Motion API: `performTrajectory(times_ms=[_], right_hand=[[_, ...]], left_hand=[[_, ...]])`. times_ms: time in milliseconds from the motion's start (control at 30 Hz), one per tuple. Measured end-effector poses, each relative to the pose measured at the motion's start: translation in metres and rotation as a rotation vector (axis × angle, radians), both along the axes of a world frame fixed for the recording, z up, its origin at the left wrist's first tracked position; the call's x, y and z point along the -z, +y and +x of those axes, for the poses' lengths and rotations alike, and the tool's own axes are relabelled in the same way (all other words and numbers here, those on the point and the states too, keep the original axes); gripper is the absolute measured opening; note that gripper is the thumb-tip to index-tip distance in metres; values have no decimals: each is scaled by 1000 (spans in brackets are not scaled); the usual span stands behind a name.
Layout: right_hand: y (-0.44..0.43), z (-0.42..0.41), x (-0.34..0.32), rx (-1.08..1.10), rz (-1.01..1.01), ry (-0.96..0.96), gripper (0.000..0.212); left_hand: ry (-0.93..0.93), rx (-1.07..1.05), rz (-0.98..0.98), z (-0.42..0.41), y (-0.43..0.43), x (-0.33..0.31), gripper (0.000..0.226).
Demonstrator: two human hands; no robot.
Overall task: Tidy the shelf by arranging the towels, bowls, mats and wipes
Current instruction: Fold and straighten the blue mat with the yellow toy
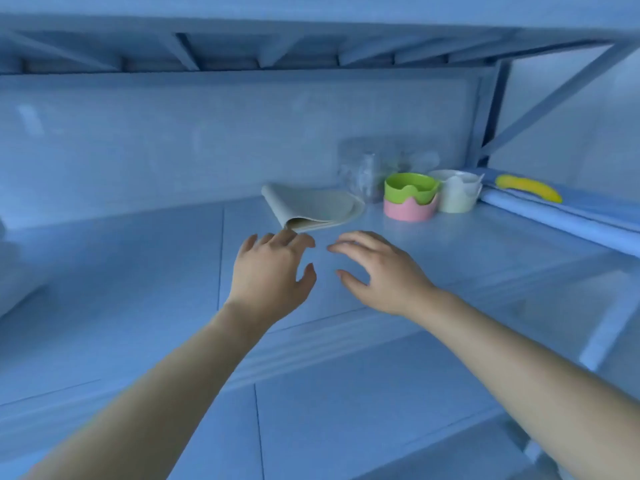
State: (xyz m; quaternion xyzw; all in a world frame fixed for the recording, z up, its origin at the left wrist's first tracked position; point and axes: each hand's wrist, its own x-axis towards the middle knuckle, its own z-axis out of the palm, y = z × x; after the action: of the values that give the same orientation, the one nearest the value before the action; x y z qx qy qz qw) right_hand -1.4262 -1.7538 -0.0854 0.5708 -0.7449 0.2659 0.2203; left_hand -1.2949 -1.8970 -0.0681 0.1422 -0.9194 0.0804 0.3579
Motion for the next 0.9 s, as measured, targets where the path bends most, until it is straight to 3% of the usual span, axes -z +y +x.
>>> performTrajectory(times_ms=[500, 900], right_hand=[[249, -126, 9, 445, 7, -32, 35], [369, -214, 15, 630, -36, -10, 39]], left_hand=[[-39, 482, 46, -207, 212, 11, 31], [40, 742, 203, -340, 333, 8, 36]])
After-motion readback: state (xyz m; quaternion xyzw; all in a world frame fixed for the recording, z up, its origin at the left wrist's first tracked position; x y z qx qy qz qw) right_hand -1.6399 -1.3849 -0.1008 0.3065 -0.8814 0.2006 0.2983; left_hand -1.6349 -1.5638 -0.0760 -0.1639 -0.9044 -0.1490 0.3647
